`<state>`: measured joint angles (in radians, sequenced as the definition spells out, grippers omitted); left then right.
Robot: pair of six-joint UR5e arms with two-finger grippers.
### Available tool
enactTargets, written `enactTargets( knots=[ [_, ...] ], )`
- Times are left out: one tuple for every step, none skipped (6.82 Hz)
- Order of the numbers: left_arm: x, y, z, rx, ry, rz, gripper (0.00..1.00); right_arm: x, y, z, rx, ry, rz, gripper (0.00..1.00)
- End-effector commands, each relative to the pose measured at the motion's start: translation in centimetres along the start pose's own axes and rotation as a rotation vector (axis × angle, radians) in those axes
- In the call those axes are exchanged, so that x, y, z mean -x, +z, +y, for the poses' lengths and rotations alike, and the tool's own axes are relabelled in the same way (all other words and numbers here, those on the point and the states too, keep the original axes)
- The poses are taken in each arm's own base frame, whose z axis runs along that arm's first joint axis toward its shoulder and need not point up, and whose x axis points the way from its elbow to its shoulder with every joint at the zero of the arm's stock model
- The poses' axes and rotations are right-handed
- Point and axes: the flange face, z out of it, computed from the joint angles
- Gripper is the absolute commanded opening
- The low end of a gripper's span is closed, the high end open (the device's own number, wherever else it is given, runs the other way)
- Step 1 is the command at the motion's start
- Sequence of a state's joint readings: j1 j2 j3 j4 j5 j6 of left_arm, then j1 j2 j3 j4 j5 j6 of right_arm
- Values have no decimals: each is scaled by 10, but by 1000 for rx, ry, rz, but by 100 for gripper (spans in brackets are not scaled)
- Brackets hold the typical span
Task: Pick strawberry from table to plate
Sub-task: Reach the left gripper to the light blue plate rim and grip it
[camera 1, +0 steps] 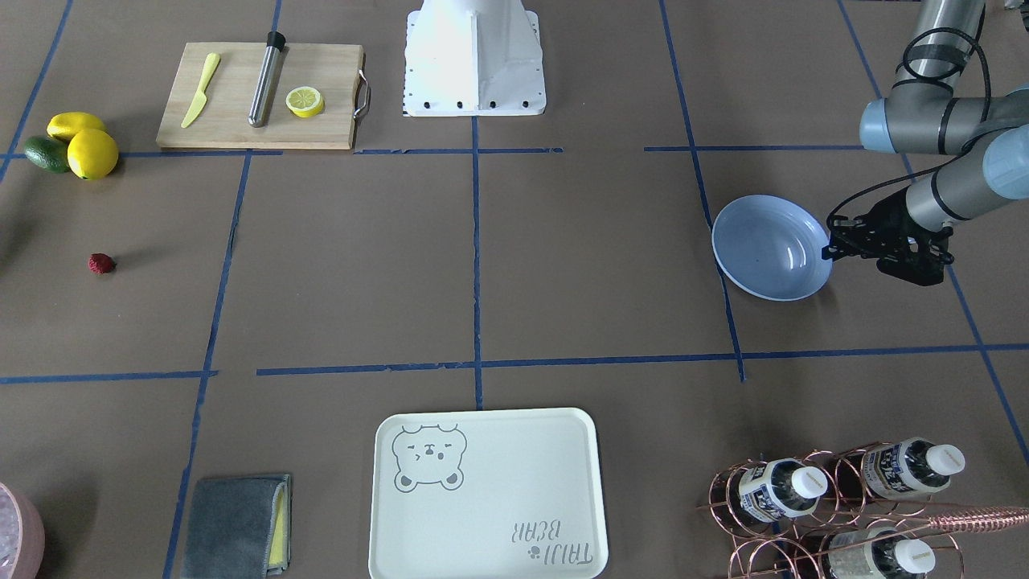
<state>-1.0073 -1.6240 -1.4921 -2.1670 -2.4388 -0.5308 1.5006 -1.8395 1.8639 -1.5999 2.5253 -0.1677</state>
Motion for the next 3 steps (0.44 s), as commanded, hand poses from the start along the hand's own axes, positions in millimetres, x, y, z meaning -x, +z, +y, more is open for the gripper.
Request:
enactTargets(
  knots=[
    [-67, -16, -38, -40, -38, 71, 0, 3, -3, -2, -6, -6, 1, 100],
    [-125, -19, -54, -19, -92, 142, 0, 4, -4, -2, -9, -10, 2, 100],
    [-203, -18, -69, -10, -156, 194, 0, 4, -4, -2, -9, -10, 2, 100]
  ],
)
